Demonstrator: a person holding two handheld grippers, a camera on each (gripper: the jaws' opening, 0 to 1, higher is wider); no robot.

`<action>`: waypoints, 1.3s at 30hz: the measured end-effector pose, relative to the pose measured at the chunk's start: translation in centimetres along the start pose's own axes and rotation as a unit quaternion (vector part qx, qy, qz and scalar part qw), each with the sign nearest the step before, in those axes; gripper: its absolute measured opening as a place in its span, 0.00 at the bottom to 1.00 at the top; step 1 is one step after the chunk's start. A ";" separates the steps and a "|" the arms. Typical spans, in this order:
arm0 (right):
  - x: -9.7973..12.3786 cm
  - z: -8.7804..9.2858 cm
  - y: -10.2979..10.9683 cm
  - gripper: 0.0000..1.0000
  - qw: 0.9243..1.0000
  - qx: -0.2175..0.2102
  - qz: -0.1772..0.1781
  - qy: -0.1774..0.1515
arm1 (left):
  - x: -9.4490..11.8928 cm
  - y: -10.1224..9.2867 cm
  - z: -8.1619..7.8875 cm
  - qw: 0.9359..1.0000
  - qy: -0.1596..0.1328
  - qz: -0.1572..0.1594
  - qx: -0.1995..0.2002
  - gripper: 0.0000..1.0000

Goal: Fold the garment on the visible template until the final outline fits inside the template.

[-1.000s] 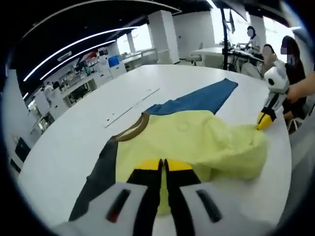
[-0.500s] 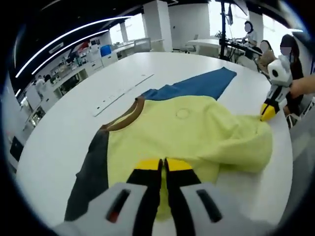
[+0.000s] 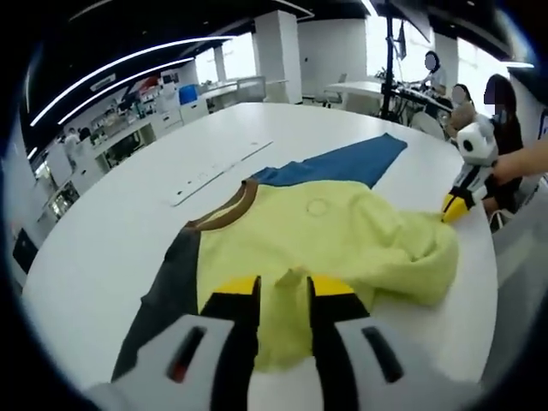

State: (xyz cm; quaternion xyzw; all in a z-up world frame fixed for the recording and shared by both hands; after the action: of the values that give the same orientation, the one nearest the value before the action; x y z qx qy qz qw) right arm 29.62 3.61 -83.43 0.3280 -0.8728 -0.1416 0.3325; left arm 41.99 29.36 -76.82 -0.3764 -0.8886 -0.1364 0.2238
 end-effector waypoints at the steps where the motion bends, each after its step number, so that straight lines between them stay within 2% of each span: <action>1: 0.0 0.0 0.0 0.00 1.000 -0.001 0.000 -0.001 | 0.3 -0.2 0.2 1.000 0.000 0.000 -0.002 0.21; 6: 0.0 0.0 0.0 0.00 1.000 -0.004 -0.001 -0.001 | 1.8 -0.7 1.9 1.000 0.011 0.007 -0.003 0.21; 11: 0.0 0.0 0.0 0.00 1.000 -0.004 -0.001 -0.001 | 2.5 -0.8 3.4 1.000 0.010 0.005 0.022 0.20; 14: 0.0 0.0 -0.1 0.00 1.000 -0.004 -0.001 -0.001 | 2.4 -1.2 3.7 1.000 0.015 0.009 0.021 0.19; 17: 0.0 0.0 -0.1 0.00 1.000 -0.006 -0.001 -0.001 | 2.1 -1.6 3.6 0.999 0.009 0.019 0.030 0.17; 23: 0.0 0.0 -0.1 0.00 1.000 -0.007 0.000 -0.003 | 1.1 -1.7 4.2 0.999 0.021 0.030 0.029 0.16; 29: 0.0 0.0 -0.1 0.00 1.000 -0.009 0.001 -0.004 | 0.6 -2.0 4.2 0.999 0.021 0.036 0.035 0.12; 32: 0.1 0.0 0.0 0.00 1.000 -0.010 0.001 -0.005 | 0.6 -2.1 4.2 0.999 0.024 0.031 0.029 0.05; 35: 0.1 0.0 0.0 0.00 1.000 -0.010 0.002 -0.005 | 1.1 -2.3 4.1 0.999 0.019 0.024 0.043 0.00; 39: 0.0 0.0 0.0 0.00 1.000 -0.008 0.004 -0.004 | 1.6 -2.1 4.6 0.998 0.025 0.014 0.062 0.00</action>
State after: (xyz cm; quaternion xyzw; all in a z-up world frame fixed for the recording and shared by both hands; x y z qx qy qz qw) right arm 29.55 3.61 -83.42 0.3215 -0.8740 -0.1490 0.3325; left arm 38.08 30.80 -80.17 -0.3705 -0.8843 -0.0877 0.2703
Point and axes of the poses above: the point that each gripper's makers call its tool centre point, and the gripper's own axes: x roughly backward along the fingers, y roughly to its left, z roughly out of its underside, the point moved 2 cm from there along x, roughly backward along the fingers, and after that the axes turned 9 degrees about -y, right-handed, at the moved point
